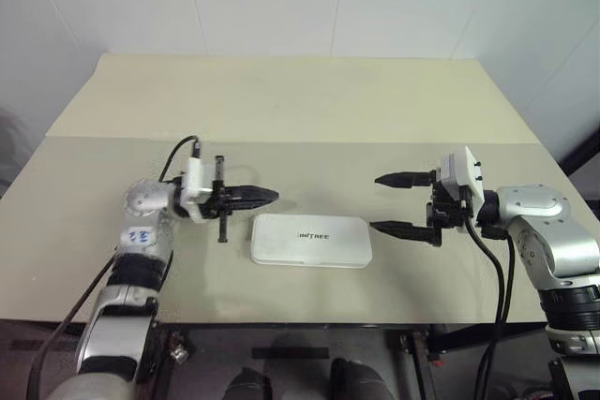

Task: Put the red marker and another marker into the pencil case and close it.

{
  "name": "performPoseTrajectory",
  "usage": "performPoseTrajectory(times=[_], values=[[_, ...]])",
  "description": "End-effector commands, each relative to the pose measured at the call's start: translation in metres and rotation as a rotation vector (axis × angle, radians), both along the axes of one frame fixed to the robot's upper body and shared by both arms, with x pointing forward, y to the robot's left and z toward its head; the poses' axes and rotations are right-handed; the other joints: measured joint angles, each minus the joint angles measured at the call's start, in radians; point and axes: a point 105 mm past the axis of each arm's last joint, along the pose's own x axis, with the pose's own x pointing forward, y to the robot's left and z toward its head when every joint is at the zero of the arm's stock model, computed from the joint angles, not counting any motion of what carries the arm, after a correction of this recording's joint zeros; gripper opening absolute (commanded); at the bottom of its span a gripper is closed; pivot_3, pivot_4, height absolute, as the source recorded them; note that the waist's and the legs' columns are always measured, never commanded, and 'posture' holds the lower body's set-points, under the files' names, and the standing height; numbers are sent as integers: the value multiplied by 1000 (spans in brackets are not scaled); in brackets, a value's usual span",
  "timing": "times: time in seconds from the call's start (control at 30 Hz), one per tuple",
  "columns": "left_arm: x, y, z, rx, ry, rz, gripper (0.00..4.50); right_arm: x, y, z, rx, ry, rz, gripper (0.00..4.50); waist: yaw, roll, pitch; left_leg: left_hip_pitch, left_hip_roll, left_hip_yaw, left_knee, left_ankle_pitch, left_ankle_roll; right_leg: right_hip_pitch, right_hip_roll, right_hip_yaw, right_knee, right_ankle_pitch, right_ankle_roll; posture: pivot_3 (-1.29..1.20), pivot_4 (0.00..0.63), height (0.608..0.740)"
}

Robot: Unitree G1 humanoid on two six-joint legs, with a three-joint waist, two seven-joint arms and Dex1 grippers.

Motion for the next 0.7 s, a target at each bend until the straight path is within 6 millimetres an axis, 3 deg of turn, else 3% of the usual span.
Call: performPoseTrajectory(times=[0.03,0.17,0.37,0.7], values=[[-17,13,13,-18,13,-14,1204,3,-3,13,-5,-53,10,4500,1,0,0,0,0,0,0,0,0,0,0,0,1,0,0,0,150,740],[-34,37,3,39,80,19,2417,7,-2,14,-12,-57,21,4500,0,1,0,2,1,-2,0,0,0,0,-1,1,2,0,0,0,150,740],[-38,58,2,78,104,68,4410,19,-6,15,-20,-61,22,4500,1,1,1,2,0,-4,-1,0,1,0,-2,2,1,0,-1,0,150,740],[-41,81,6,131,100,89,4459,25,-13,21,-39,-96,1,4500,0,2,1,2,0,5,-6,0,0,-2,-2,1,-2,0,-1,0,150,740]])
